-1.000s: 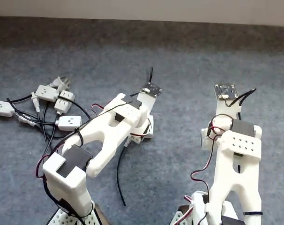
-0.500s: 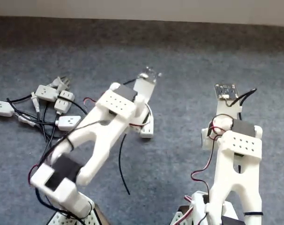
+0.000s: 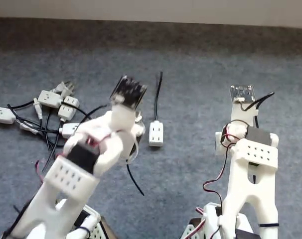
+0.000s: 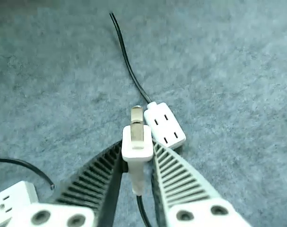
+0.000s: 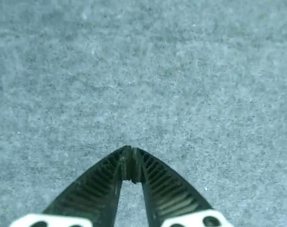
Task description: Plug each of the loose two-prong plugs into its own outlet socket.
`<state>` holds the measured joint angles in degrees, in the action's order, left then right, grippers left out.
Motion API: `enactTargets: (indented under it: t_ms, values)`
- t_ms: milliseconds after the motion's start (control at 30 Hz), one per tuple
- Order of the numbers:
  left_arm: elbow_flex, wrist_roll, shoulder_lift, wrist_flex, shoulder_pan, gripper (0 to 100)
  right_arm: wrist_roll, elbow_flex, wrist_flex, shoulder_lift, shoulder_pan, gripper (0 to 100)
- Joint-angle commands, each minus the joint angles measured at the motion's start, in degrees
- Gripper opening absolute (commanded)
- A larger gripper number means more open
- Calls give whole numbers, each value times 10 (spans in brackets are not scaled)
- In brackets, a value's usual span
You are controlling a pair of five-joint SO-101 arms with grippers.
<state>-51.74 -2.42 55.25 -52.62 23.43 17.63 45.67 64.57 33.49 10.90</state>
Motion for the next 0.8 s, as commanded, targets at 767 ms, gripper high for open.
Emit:
enactTargets:
  t_ms: [767]
  values:
    - [-455, -69, 473, 418, 36, 6, 5, -190, 35, 269, -286, 7]
